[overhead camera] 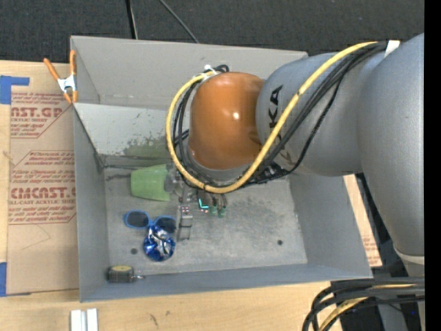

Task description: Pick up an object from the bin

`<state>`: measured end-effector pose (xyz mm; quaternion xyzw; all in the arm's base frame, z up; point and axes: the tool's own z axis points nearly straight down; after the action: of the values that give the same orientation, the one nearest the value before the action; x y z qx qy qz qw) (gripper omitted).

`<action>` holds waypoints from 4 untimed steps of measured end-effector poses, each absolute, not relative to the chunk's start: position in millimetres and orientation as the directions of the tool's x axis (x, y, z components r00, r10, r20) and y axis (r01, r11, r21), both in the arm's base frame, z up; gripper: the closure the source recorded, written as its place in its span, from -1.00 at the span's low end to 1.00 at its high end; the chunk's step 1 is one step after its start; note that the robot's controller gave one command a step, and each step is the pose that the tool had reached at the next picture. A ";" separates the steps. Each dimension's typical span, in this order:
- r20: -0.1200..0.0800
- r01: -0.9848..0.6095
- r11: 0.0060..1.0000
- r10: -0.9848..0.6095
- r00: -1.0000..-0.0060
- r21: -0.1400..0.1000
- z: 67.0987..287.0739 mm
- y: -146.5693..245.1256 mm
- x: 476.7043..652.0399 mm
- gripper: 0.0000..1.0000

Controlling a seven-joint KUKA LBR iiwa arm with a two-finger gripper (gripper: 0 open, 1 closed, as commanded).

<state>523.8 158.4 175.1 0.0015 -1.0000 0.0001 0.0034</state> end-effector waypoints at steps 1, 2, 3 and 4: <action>0.005 -0.321 0.947 -0.321 -0.947 0.001 66.8 150.5 508.6 -1.00; -0.003 -0.774 0.633 -0.774 -0.633 0.001 69.5 194.4 487.7 -1.00; -0.005 -0.771 0.636 -0.771 -0.636 -0.002 70.5 192.7 489.7 1.00; -0.008 -0.819 0.573 -0.819 -0.573 -0.007 191.2 159.2 507.6 1.00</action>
Offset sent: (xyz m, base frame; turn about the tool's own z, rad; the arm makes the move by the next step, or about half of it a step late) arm -0.0134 -0.0081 -0.1051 -0.3222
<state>507.6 159.2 191.2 0.4618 -0.8869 0.0011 -0.0052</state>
